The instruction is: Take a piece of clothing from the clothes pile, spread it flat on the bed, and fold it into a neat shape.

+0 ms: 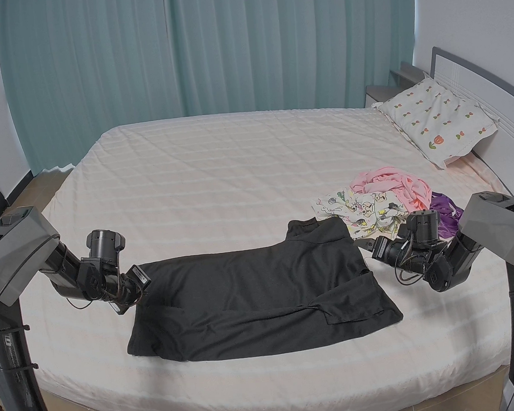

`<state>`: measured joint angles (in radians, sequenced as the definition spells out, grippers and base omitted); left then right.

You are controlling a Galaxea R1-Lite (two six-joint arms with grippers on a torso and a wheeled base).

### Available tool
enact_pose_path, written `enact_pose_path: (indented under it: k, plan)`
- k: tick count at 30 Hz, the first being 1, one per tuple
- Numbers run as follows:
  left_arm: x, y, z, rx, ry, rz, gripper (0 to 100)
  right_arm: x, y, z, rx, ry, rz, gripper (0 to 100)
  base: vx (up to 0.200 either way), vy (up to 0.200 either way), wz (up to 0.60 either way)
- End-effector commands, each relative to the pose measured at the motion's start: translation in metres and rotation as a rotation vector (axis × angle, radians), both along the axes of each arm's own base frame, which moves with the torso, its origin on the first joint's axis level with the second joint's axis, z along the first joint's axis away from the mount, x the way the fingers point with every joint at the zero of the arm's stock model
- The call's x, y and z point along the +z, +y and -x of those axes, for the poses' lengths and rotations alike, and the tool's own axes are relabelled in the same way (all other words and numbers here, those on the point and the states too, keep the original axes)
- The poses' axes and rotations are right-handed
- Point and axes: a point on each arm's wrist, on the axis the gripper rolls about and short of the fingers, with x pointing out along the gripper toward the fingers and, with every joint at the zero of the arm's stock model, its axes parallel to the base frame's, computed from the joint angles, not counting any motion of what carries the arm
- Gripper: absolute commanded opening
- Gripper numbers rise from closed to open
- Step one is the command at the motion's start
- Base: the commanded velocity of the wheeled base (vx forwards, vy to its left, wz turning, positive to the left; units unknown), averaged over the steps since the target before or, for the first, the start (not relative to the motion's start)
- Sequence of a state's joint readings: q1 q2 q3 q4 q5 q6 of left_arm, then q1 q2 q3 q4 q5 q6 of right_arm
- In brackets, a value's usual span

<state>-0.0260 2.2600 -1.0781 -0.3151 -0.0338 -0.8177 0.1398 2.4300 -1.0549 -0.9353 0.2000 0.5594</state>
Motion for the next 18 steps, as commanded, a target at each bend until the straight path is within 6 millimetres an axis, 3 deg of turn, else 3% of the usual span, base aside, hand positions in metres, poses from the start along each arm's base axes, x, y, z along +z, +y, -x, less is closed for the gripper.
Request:
enact_pose_path:
  k: [1, 10, 11, 18]
  plan:
    - [-0.011, 0.011, 0.008, -0.088, 0.034, -0.058, 0, -0.01, 0.0, 0.004, 0.025, 0.02, 0.029, 100, 0.0, 0.0, 0.0]
    - [-0.019, 0.022, 0.018, -0.177, -0.021, -0.024, 0, -0.011, -0.001, 0.004, 0.034, 0.021, 0.033, 100, 0.0, 0.0, 0.0]
    - [-0.02, 0.024, 0.021, -0.196, -0.029, -0.02, 100, -0.011, -0.001, 0.004, 0.04, 0.021, 0.03, 100, 0.0, 0.0, 0.0]
    - [-0.027, 0.031, 0.029, -0.271, -0.1, -0.021, 100, -0.016, -0.003, 0.002, 0.062, 0.021, 0.037, 100, 0.0, 0.0, 0.0]
